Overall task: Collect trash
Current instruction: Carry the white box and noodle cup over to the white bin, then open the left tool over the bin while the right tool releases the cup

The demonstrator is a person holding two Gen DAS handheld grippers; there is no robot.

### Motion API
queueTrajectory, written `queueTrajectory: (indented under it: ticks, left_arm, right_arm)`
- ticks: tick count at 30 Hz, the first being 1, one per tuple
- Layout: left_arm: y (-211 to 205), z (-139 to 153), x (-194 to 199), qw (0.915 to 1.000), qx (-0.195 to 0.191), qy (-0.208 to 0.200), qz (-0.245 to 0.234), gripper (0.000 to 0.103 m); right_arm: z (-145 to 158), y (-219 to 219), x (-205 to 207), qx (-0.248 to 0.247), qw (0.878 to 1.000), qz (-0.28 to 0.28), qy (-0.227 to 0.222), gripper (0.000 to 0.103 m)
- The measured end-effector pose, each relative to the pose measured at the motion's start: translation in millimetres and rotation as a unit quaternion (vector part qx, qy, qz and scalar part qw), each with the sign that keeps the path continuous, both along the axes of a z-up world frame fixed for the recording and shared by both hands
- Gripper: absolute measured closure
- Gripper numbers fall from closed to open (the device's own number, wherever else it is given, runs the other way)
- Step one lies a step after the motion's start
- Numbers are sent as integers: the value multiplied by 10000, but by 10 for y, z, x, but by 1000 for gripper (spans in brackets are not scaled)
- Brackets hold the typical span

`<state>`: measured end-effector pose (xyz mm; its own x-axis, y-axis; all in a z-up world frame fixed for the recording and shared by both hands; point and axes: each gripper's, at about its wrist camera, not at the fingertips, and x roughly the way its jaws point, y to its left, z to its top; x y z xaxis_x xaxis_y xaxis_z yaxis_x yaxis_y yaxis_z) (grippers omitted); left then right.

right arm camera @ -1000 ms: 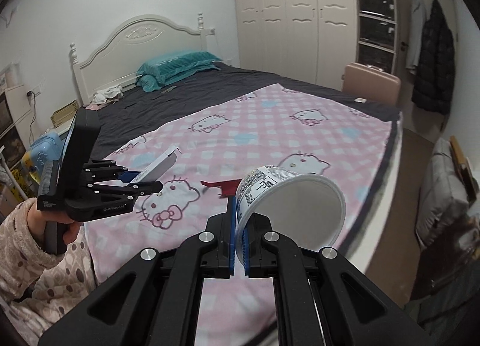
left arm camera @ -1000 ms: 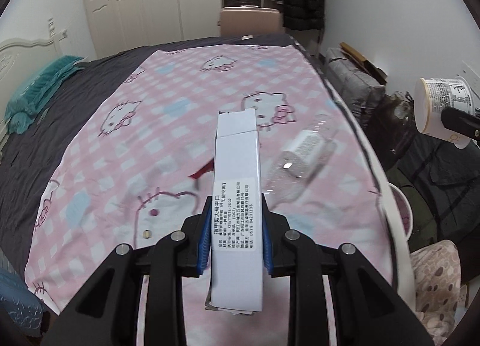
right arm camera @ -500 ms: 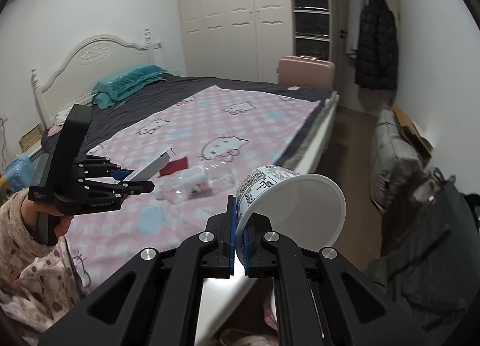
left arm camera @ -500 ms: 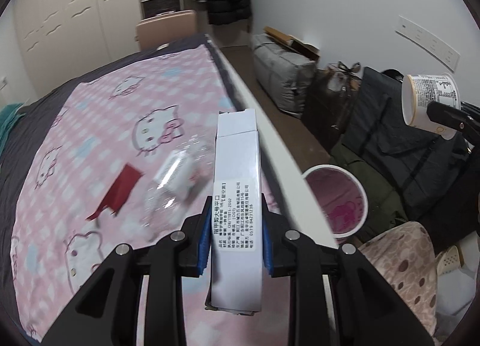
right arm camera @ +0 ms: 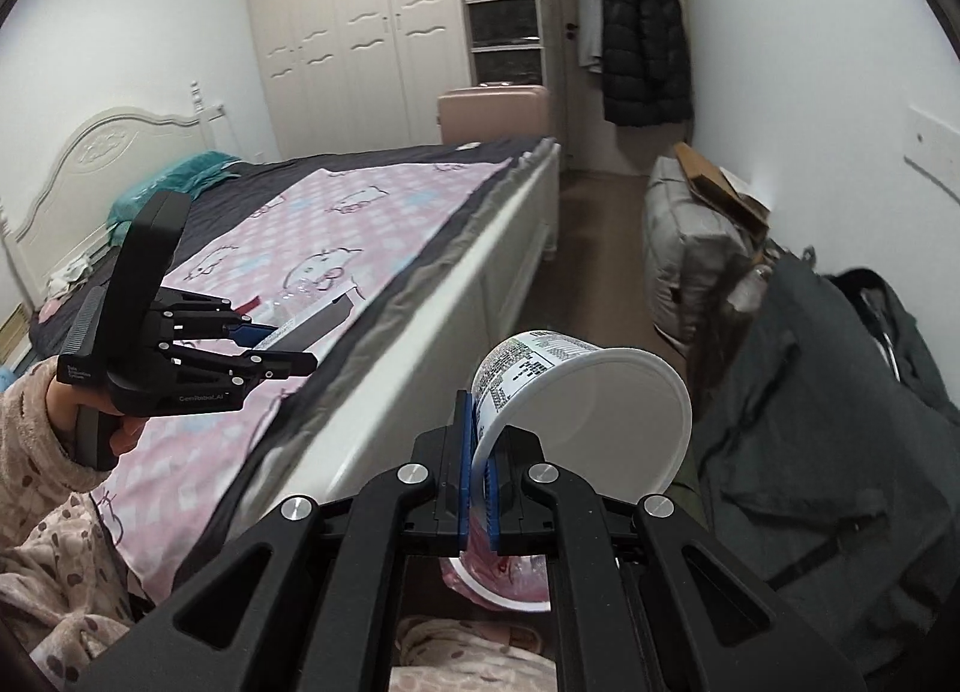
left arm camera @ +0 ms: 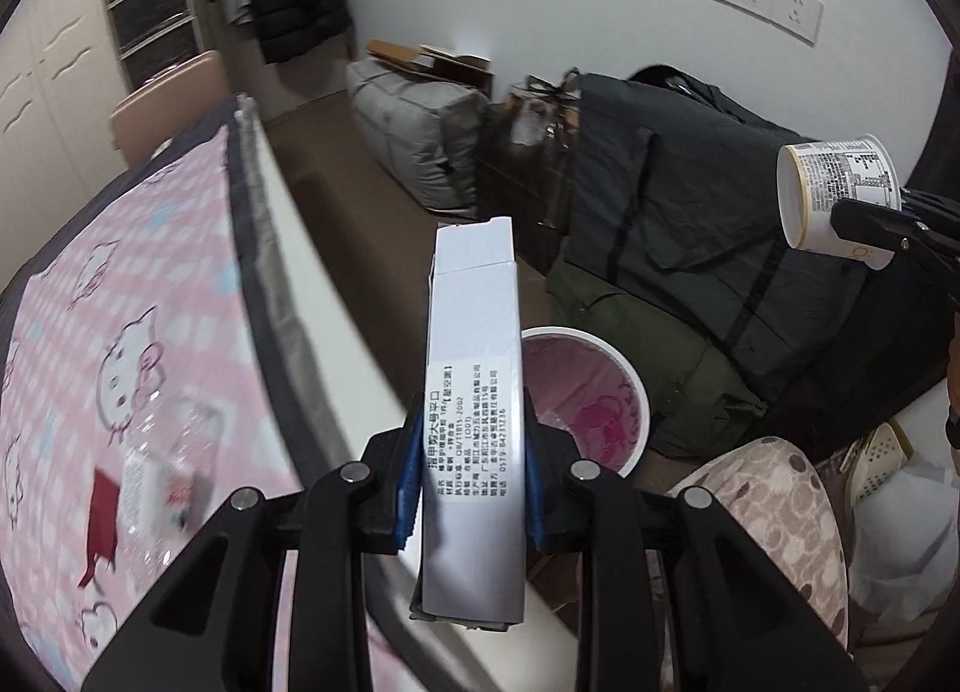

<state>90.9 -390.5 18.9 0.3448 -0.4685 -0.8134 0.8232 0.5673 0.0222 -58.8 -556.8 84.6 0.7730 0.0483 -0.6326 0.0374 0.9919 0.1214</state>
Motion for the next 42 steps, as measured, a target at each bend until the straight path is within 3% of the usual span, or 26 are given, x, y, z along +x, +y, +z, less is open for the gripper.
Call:
queueTrajectory:
  ticks: [14, 28, 34, 42]
  left_arm:
    - [-1131, -692, -35, 9921, 508, 430, -1063, 76]
    - [-1623, -1559, 162, 9793, 1211, 936, -1326, 76]
    - [-1669, -1744, 218, 9761, 1376, 989, -1362, 76]
    - [-1714, -1920, 266, 9644, 1729, 817, -1825, 75]
  right_arm:
    - [-589, -770, -110, 396, 9979, -370, 346, 100]
    - [-1330, -1130, 144, 600, 9940, 27, 917, 100]
    - [-1668, -1031, 390, 388, 9893, 851, 1121, 100]
    - [-2025, -808, 769, -307, 9690, 1892, 1558, 100]
